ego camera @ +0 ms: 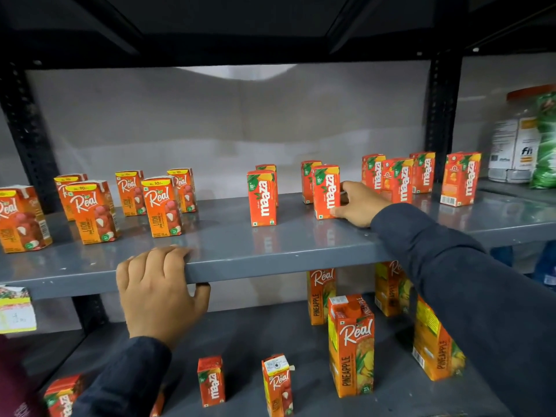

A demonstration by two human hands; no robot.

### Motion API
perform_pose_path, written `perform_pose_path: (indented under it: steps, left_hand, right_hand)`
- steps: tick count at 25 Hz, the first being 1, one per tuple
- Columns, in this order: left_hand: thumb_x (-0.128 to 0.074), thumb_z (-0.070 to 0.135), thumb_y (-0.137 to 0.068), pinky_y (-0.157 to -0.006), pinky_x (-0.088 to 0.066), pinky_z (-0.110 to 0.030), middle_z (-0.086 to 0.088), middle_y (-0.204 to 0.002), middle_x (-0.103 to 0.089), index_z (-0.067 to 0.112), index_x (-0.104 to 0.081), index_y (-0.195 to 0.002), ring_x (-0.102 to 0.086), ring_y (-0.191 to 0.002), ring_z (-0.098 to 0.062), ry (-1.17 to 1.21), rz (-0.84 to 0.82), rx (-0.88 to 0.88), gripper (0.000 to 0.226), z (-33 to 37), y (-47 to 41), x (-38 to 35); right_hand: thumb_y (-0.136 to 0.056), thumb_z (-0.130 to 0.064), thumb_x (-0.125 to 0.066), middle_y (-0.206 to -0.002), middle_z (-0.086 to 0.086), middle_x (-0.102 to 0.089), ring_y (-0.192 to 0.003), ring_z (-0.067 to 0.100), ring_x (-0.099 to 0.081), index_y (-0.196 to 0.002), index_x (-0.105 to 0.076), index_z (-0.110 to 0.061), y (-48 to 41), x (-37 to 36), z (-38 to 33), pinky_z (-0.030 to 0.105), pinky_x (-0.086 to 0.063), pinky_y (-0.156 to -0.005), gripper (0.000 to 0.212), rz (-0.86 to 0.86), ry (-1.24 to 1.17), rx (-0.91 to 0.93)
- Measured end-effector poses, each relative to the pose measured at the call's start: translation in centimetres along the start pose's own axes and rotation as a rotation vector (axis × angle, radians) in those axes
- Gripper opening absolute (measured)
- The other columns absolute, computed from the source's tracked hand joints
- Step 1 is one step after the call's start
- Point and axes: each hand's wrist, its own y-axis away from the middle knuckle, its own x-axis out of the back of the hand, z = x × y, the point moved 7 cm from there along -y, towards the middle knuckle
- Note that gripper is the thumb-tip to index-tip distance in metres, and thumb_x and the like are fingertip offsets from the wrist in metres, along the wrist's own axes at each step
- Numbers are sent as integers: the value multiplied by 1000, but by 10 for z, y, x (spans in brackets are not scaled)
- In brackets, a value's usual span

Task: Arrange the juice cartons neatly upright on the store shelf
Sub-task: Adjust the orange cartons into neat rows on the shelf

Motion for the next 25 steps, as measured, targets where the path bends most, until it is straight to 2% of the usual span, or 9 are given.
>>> perform_pose_path:
  steps: [5, 8, 10, 13, 15, 19, 21, 23, 25]
  left_hand:
    - [-57, 44, -71, -86, -36, -49, -16, -99, -66, 6, -61, -104, -58, -91, -40, -9, -16, 4, 50, 1, -1, 2]
    - [-54, 45, -72, -87, -36, -49, -17, -100, -66, 5, -61, -106, -58, -92, -41, -11, -50, 5, 53, 1, -1, 2]
    - [-53, 45, -73, -87, -37, -50, -17, -101, -67, 5, -61, -107, -58, -93, -41, -10, -65, -4, 54, 1, 0, 2]
    - [-50, 47, -73, -88, -37, -51, -17, -102, -67, 5, -61, -108, -59, -94, -41, -7, -73, -12, 56, 1, 0, 1]
    - [-49, 48, -73, -88, -37, -52, -18, -102, -67, 4, -62, -108, -59, -94, -43, -19, -81, -5, 58, 1, -1, 0]
    - [-48, 50, -72, -92, -35, -55, -20, -103, -68, 4, -64, -108, -58, -96, -45, -33, -82, 42, 61, -1, -1, -8]
    - [-49, 51, -73, -94, -37, -57, -19, -106, -68, 5, -64, -109, -58, -97, -45, -32, -100, 66, 61, -7, 0, -17]
    - [-51, 53, -73, -98, -39, -58, -18, -110, -67, 7, -64, -112, -58, -101, -45, -28, -122, 79, 62, -17, 2, -25]
    - [-53, 55, -71, -99, -40, -60, -17, -112, -65, 9, -61, -114, -56, -104, -45, -4, -147, 103, 63, -26, 4, -34]
  right_hand:
    - [-85, -30, -66, -133, 1, -58, -113, 22, -58, -133, -44, -20, 1, -4, 0, 37, -46, -94, 54, -2, 26, 17]
    - [-85, -24, -66, -138, 2, -53, -117, 23, -56, -143, -30, -20, 5, -2, -6, 39, -48, -94, 69, 27, -36, 38]
    - [-82, -14, -67, -139, 4, -49, -119, 23, -53, -145, -28, -19, 12, 18, -15, 39, -49, -95, 74, 237, -172, 116]
    - [-76, -12, -65, -129, 8, -52, -108, 17, -54, -137, -42, -14, 41, 76, -18, 30, -44, -93, 65, 723, -222, 268]
    - [-74, -19, -67, -129, 11, -49, -111, 20, -51, -136, -40, -14, 51, 100, 3, 28, -40, -94, 67, 846, -178, 212]
    - [-65, -38, -81, -143, 16, -34, -131, 32, -36, -146, -17, -16, 45, 95, 61, 43, -34, -105, 106, 573, -47, -51]
    - [-59, -42, -85, -142, 15, -36, -131, 33, -38, -146, -14, -16, 38, 92, 77, 47, -35, -104, 115, 520, -89, -121]
    - [-57, -40, -87, -127, 12, -53, -118, 32, -52, -138, -25, -12, 28, 87, 84, 43, -44, -95, 106, 445, -124, -132]
    - [-58, -42, -85, -115, 9, -61, -105, 30, -60, -127, -35, -12, 18, 79, 88, 40, -49, -88, 90, 313, -33, -145]
